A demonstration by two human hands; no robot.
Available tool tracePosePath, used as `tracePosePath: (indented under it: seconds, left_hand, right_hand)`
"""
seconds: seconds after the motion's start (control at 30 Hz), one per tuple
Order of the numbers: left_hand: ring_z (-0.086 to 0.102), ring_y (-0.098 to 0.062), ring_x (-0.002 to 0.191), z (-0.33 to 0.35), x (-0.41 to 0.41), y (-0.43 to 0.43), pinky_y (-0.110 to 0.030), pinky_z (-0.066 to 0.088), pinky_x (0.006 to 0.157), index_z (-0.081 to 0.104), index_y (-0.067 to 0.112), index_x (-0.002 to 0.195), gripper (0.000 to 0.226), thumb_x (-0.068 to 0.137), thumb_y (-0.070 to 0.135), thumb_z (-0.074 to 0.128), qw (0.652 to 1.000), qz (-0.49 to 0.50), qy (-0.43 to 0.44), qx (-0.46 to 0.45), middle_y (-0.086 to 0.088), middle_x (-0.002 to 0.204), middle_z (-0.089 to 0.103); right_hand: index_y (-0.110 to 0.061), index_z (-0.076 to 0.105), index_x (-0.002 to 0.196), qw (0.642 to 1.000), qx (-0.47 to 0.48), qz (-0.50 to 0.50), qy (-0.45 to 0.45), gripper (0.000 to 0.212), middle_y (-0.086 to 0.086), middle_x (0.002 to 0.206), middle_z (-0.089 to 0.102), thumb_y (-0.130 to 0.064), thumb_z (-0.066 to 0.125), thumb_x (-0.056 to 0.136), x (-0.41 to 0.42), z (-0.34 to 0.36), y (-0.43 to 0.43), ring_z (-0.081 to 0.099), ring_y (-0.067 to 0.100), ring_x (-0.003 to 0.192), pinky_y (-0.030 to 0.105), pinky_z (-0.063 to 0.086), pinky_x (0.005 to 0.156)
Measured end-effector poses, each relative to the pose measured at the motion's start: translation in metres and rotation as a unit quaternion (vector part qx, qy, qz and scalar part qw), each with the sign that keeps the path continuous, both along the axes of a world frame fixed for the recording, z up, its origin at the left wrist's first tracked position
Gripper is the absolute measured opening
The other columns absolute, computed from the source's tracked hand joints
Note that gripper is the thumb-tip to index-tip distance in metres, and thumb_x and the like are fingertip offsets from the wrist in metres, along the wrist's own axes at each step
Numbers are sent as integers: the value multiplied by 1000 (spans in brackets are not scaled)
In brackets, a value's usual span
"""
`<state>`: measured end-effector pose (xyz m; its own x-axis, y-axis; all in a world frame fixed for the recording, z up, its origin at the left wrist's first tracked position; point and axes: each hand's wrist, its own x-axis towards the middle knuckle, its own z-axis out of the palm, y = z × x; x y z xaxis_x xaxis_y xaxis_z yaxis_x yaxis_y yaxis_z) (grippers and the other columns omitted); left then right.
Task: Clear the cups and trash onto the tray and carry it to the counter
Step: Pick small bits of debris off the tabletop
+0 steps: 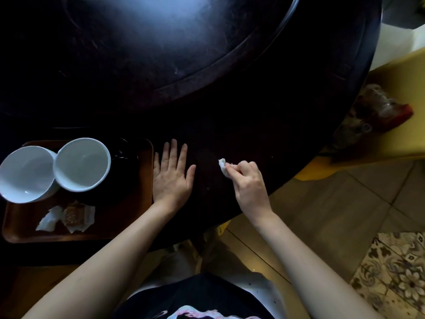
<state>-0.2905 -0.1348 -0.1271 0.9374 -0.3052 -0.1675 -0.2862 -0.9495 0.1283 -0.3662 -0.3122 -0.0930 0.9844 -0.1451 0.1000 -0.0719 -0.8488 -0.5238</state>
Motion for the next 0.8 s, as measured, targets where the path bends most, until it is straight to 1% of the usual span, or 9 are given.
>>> tracePosePath:
  seconds: [0.17,0.37,0.4,0.47,0.53,0.6,0.7,0.73,0.8]
  left_hand:
    - [-18,-13,140,0,0,1,-36,-13,115,-11,24,140,60,89,52,6,1000,-4,2,-17,0,151,-17]
    - [-13,-18,144,7,2,0,-39,-10,117,-1,21,146,62,94,48,17,999,3,36,-23,-5,158,-8]
    - [-14,-18,144,10,3,-1,-38,-10,116,0,21,147,61,94,47,19,998,7,51,-34,-5,158,-8]
    - [-13,-18,144,18,4,-4,-37,-11,116,5,21,147,59,95,44,22,994,21,81,-77,-5,158,-7]
    - [-13,-17,144,27,-1,-4,-35,-10,116,6,20,147,57,96,40,24,986,34,101,-131,-5,158,-6]
    - [-13,-15,144,31,-15,1,-34,-9,117,6,19,147,56,97,37,25,980,31,106,-165,-4,158,-5]
    - [-12,-14,144,28,-45,14,-33,-9,118,5,17,147,57,97,35,26,985,21,89,-150,-5,158,-4]
    - [-12,-15,144,25,-54,18,-33,-8,118,4,16,147,58,97,36,26,989,13,77,-127,-6,158,-4]
    - [-14,-18,143,17,-65,24,-35,-7,118,0,17,146,60,96,38,26,995,-9,54,-85,-7,157,-8]
  right_hand:
    - [-2,62,116,999,-14,-50,10,28,10,84,62,-4,57,88,-15,1,24,55,26,80,41,54,77]
    - [-1,64,111,998,-14,-51,27,24,12,83,60,-4,54,90,-30,10,46,55,26,78,37,53,73]
    - [-3,65,109,997,16,-75,30,22,13,85,60,-4,53,90,-28,10,44,55,26,80,36,52,74]
    - [-4,66,105,974,139,-174,31,22,13,92,61,-2,51,89,-19,13,35,58,26,86,33,51,80]
    - [-8,65,104,910,313,-264,55,23,7,93,65,-2,48,89,-11,21,19,62,20,85,23,54,76]
    - [-18,63,104,843,451,-284,74,28,-4,87,64,-3,45,89,-5,29,2,62,7,76,10,51,60]
    - [-26,62,99,783,555,-266,93,27,-1,79,63,-8,47,87,2,36,-17,59,8,68,16,48,54]
    - [-25,62,99,778,564,-258,99,20,0,79,62,-14,50,87,4,36,-21,58,10,69,19,48,56]
    - [-25,62,98,809,528,-228,118,12,-1,82,60,-25,57,88,8,35,-22,58,11,75,20,49,62]
